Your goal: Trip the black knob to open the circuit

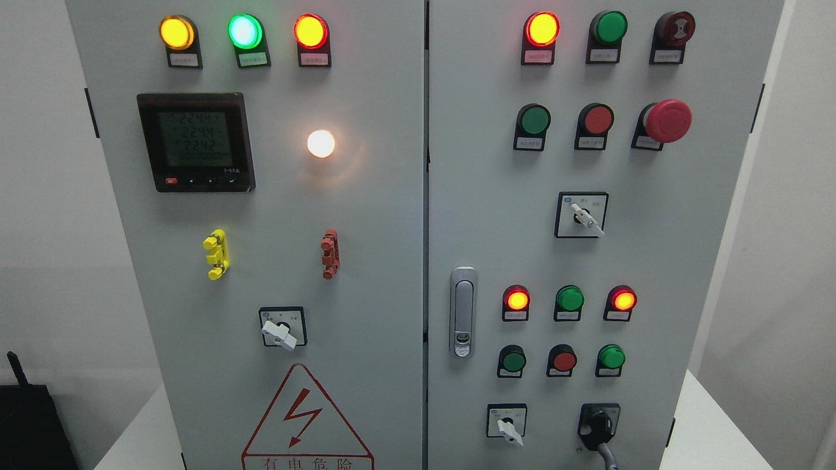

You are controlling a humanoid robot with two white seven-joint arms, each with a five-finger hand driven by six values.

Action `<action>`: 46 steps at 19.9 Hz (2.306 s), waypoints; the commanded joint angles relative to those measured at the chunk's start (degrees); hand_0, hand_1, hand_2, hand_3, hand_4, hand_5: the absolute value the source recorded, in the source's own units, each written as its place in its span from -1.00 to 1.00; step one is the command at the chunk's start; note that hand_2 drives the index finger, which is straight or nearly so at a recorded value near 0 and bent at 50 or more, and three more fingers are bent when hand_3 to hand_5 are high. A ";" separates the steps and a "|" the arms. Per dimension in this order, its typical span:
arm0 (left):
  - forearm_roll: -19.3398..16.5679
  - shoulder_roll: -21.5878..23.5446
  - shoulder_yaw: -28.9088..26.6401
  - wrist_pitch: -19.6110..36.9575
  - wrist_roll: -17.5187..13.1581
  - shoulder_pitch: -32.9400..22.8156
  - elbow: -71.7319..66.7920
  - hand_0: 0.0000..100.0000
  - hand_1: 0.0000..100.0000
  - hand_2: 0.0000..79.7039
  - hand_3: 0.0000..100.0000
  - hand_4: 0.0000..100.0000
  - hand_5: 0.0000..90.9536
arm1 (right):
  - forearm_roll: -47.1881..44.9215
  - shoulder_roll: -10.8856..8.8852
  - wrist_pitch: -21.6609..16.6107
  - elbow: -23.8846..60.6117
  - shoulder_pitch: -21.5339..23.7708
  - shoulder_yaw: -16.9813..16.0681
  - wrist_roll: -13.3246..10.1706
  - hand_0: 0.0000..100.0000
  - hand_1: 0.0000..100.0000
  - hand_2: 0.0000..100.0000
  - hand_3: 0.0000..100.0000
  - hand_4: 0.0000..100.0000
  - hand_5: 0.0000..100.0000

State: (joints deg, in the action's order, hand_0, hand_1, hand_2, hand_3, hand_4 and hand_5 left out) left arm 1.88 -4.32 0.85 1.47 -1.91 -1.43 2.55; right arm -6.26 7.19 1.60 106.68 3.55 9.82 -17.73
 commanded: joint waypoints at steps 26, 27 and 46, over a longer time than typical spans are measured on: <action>0.14 0.01 -0.14 0.20 -0.02 0.12 -0.01 -0.76 -0.22 -1.00 -1.00 -1.00 -1.00 | -0.86 0.37 -0.98 3.09 -1.61 3.01 1.74 -1.00 -1.00 -0.74 1.00 1.00 1.00; 0.14 0.01 -0.14 0.11 -0.02 0.12 -0.01 -0.76 -0.22 -1.00 -1.00 -1.00 -1.00 | -0.86 0.37 -0.98 3.09 -1.61 2.92 1.74 -1.00 -1.00 -0.74 1.00 1.00 1.00; 0.14 0.01 -0.14 0.20 -0.02 0.12 -0.01 -0.76 -0.22 -1.00 -1.00 -1.00 -1.00 | -0.86 -0.42 -0.72 3.00 -1.17 0.20 1.74 -1.00 -1.00 -0.74 1.00 1.00 1.00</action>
State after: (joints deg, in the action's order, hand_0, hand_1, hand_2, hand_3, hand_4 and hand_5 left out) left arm 1.88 -4.32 0.85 1.47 -1.91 -1.43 2.55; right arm -7.34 6.89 1.81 106.81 3.30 9.56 -18.03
